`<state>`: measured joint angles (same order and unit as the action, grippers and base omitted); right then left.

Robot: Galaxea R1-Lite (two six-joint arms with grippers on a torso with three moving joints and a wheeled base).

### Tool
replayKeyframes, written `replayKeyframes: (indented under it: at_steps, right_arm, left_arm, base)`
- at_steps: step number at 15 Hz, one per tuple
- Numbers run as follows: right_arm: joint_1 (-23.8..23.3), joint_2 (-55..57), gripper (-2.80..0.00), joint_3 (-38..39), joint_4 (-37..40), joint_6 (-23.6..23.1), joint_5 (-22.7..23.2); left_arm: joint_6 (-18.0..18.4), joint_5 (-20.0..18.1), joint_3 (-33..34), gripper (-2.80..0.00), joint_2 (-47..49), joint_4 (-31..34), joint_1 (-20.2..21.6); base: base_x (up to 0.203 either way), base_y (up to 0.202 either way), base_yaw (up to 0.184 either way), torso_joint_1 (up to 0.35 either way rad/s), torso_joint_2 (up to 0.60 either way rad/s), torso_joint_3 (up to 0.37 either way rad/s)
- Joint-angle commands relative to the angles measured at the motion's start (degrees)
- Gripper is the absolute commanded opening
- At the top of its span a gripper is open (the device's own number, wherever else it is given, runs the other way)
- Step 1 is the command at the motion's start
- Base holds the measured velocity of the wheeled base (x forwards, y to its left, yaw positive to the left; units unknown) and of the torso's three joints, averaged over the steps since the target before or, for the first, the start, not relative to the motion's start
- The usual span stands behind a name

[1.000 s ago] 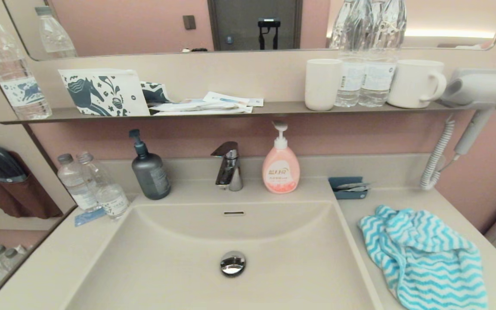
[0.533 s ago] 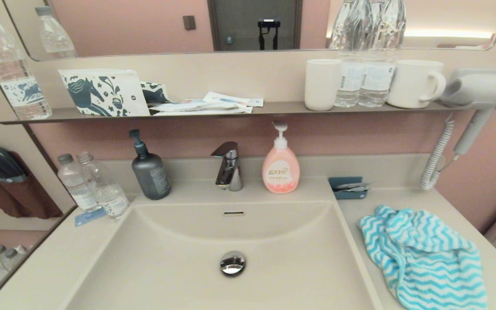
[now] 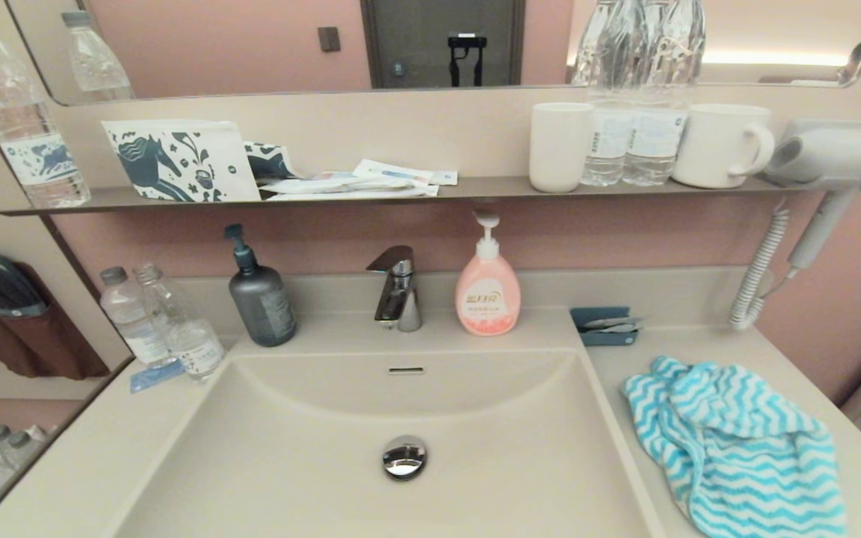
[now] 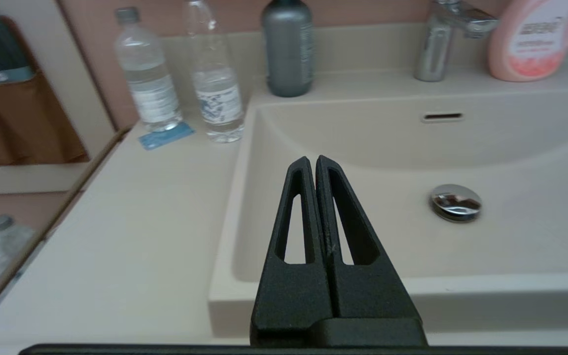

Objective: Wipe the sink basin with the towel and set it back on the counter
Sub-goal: Pick up the cloth

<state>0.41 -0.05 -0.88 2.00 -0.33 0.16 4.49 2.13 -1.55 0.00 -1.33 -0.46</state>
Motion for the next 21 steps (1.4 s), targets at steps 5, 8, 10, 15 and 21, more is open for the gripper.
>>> replayKeyframes:
  at_steps: [5,8,10,15,21]
  right_arm:
    - [0.02,0.05,-2.80,0.00,0.02,-0.02,0.02]
    - [0.02,0.05,-2.80,0.00,0.02,-0.02,0.02]
    - [0.02,0.05,-2.80,0.00,0.02,-0.02,0.02]
    - [0.02,0.05,-2.80,0.00,0.00,0.07,0.02]
    - [0.02,0.05,-2.80,0.00,-0.07,0.42,-0.07]
  left_arm:
    - [-0.36,-1.07,1.46,-2.80,0.00,0.98,0.02]
    - [-1.13,-1.01,1.46,-2.80,0.00,1.04,0.02]
    - [-3.63,-0.64,1.46,-2.80,0.00,1.15,0.02]
    - [-3.90,-0.63,1.46,-2.80,0.00,1.07,0.00]
    - [-3.90,-0.63,1.47,-2.80,0.00,1.08,-0.06]
  base:
    - [0.000,0.000,0.000,0.000,0.00,0.000]
    - [0.000,0.000,0.000,0.000,0.00,0.000]
    - [0.000,0.000,0.000,0.000,0.00,0.000]
    - [0.000,0.000,0.000,0.000,0.00,0.000]
    - [0.000,0.000,0.000,0.000,0.00,0.000]
